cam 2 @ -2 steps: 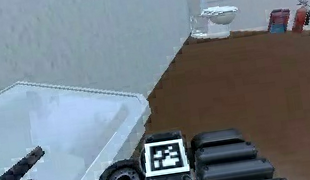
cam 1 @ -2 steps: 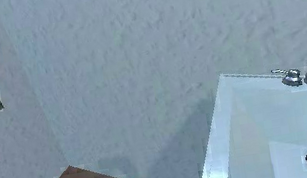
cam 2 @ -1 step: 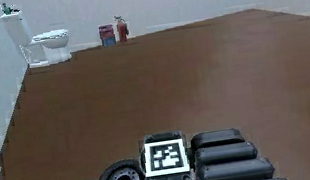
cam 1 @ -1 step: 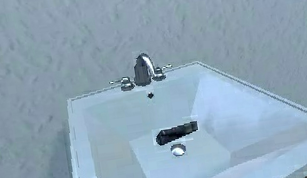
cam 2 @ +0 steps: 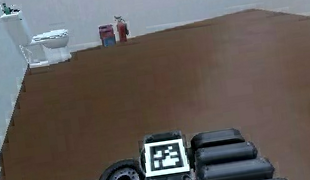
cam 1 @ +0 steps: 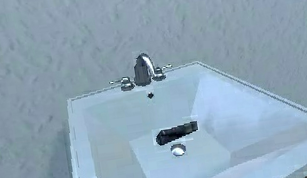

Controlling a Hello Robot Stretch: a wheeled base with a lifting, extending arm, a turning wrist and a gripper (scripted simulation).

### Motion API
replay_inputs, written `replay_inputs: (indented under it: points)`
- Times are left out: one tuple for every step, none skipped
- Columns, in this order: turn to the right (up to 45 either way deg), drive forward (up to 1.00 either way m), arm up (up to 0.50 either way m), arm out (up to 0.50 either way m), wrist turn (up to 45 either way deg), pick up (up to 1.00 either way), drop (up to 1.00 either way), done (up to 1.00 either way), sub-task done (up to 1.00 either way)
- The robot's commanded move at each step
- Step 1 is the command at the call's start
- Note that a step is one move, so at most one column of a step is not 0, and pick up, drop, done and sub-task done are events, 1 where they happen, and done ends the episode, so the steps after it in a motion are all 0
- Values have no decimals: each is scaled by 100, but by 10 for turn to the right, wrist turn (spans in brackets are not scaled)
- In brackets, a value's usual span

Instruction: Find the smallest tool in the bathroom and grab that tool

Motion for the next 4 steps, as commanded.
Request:
replay_inputs:
  points:
    - [-450,0,0,0,0,0,0,0,0]
    - [-330,0,0,0,0,0,0,0,0]
    - [0,0,0,40,0,0,0,0,0]
    - [0,0,0,0,450,0,0,0,0]
